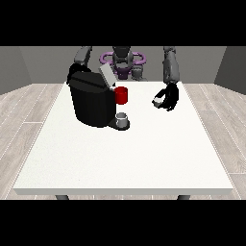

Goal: Insert the coffee pod into the coffee machine and close the lid

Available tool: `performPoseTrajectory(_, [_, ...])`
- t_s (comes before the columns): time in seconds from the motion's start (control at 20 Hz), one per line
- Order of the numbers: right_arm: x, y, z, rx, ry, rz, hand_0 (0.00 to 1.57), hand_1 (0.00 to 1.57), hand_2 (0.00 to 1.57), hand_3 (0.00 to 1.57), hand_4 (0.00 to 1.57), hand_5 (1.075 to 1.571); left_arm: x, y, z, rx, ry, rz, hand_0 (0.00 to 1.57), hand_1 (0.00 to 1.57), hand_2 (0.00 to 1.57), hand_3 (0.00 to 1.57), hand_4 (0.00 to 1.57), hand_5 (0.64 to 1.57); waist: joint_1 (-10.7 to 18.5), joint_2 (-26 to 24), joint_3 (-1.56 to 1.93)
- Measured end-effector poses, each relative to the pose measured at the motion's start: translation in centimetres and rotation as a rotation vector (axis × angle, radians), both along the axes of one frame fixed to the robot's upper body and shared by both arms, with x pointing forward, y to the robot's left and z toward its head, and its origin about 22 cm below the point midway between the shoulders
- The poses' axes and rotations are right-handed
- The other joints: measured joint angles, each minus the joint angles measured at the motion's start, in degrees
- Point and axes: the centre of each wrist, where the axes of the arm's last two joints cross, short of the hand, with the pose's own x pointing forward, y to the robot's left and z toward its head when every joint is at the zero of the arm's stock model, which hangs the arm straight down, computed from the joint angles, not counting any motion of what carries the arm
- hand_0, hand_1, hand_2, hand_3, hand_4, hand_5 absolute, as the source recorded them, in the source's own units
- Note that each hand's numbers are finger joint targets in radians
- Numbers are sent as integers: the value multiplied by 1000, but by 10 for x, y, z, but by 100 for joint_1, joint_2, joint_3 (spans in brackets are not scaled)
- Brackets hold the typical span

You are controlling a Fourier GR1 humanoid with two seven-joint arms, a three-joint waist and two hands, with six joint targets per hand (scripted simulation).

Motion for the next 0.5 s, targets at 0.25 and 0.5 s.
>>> performPoseTrajectory(0.25, [0,-2,-3,6,2,-6,0,0,0,0,398,1571,9,6,11,25,-11,-26,1424,1424,1457,1423,564,1571,9,2,-6])
performPoseTrajectory(0.5, [0,-14,-17,17,46,-37,0,0,0,0,442,1571,25,-15,29,-12,-29,-123,1388,1388,1408,1353,583,1571,141,-223,-12])
